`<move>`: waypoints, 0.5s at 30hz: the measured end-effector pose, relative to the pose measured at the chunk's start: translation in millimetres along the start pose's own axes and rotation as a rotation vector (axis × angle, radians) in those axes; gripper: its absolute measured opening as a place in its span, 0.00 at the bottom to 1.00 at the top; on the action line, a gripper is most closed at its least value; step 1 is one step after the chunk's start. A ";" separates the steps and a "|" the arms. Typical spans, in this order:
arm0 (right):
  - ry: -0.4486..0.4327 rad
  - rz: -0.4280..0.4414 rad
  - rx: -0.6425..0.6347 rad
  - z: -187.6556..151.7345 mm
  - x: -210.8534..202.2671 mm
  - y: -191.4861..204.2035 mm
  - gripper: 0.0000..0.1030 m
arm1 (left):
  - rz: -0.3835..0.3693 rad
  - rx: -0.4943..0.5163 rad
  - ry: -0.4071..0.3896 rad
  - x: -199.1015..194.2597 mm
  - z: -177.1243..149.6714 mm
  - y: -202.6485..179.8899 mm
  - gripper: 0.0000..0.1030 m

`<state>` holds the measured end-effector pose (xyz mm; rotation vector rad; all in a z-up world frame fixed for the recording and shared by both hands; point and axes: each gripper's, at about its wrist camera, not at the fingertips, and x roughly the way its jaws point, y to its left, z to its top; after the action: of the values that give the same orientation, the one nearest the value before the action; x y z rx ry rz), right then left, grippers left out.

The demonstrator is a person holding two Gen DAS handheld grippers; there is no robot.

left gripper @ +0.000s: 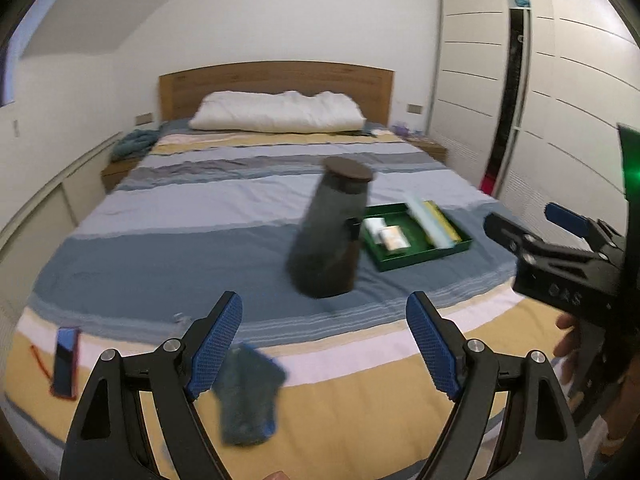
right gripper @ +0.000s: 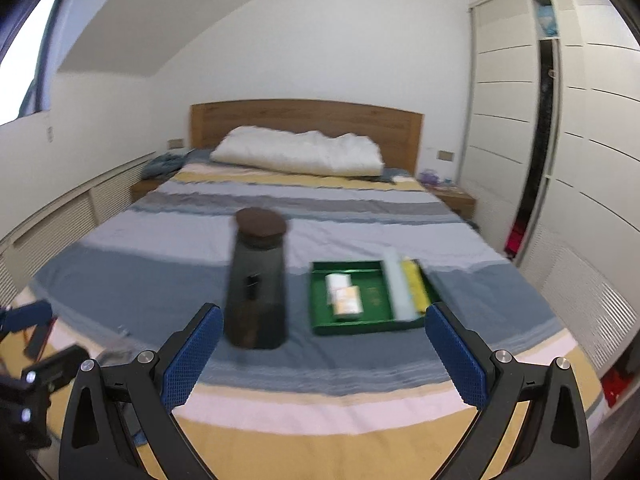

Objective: Organize soft objects
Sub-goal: 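Move the left tool to the grey sock while the right tool approaches the green mitt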

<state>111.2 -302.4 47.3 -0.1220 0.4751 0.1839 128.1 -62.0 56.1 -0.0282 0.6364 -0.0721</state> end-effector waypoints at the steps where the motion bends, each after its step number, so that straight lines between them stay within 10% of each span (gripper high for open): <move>1: 0.006 0.017 -0.012 -3.2 -4.0 10.7 1.00 | 0.015 -0.010 0.001 -1.9 -4.3 8.0 0.78; 15: 0.096 0.166 -0.058 -30.0 -13.9 90.7 1.00 | 0.177 -0.144 0.121 15.4 -74.5 123.2 0.78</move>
<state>67.2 -220.7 20.6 -0.1482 0.5764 0.3560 103.4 59.3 -19.0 -0.1068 0.7615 0.1440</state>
